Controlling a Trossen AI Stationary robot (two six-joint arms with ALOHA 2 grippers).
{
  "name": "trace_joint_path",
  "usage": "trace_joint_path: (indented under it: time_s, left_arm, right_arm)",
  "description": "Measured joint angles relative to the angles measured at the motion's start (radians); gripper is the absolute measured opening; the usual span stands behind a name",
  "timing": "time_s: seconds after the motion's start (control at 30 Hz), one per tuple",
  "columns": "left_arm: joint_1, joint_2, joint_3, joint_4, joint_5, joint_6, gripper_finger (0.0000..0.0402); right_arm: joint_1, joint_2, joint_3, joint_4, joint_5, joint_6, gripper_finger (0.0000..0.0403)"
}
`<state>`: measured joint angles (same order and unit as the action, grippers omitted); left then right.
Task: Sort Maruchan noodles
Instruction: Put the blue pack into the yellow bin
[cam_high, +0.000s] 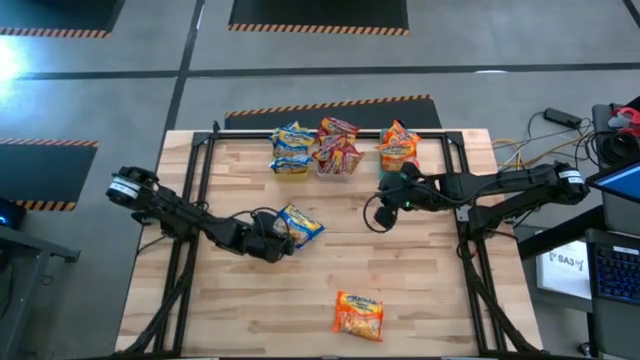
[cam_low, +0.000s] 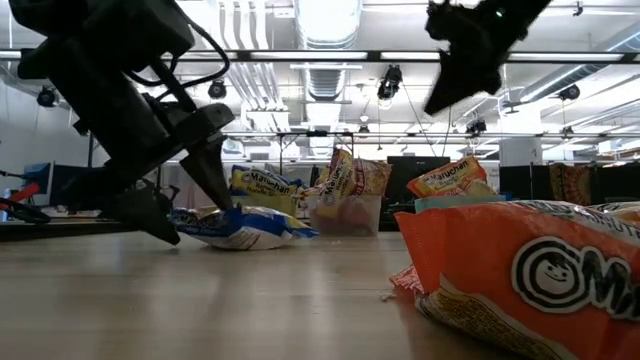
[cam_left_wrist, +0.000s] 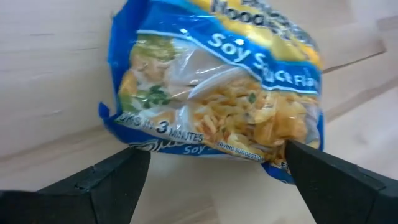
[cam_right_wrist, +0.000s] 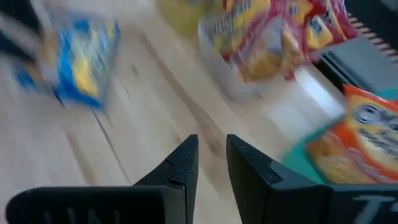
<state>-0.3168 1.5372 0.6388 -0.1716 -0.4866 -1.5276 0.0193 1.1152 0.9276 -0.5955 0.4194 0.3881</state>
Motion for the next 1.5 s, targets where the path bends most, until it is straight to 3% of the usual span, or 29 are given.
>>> trace_joint_path:
  time_s: [0.2,0.37,0.5,0.77,0.97,1.17,1.3,1.5]
  left_arm:
    - [0.000,0.000,0.000,0.097,-0.001,0.047,0.0357]
    - [0.000,0.023,0.000,0.183,0.003,0.109,0.0357]
    - [0.003,0.083,0.000,0.251,0.031,0.117,0.0357]
    - [0.003,0.168,0.002,0.426,-0.008,0.169,0.0357]
    - [0.007,0.165,-0.001,0.421,0.021,0.188,0.0357]
    - [0.005,0.144,-0.020,0.399,0.086,0.199,0.0357]
    - [-0.001,0.101,-0.034,0.382,0.140,0.213,0.0357]
    - [-0.029,-0.011,-0.049,0.208,0.168,0.205,0.0357]
  right_arm:
    - [0.000,0.000,0.001,0.161,-0.012,0.084,0.0073]
    - [0.000,0.000,0.000,0.183,-0.159,0.111,0.0073]
    - [0.000,0.000,0.000,0.236,-0.165,0.144,0.0073]
    - [0.000,0.000,0.000,0.294,-0.169,0.224,0.0073]
    - [0.000,0.002,0.000,0.274,-0.338,0.221,0.0073]
    - [-0.014,0.047,0.000,0.124,-0.383,0.233,0.0073]
    - [-0.041,0.112,-0.001,0.105,-0.517,0.236,0.0073]
    - [-0.080,0.228,0.000,0.116,-0.579,0.189,0.0073]
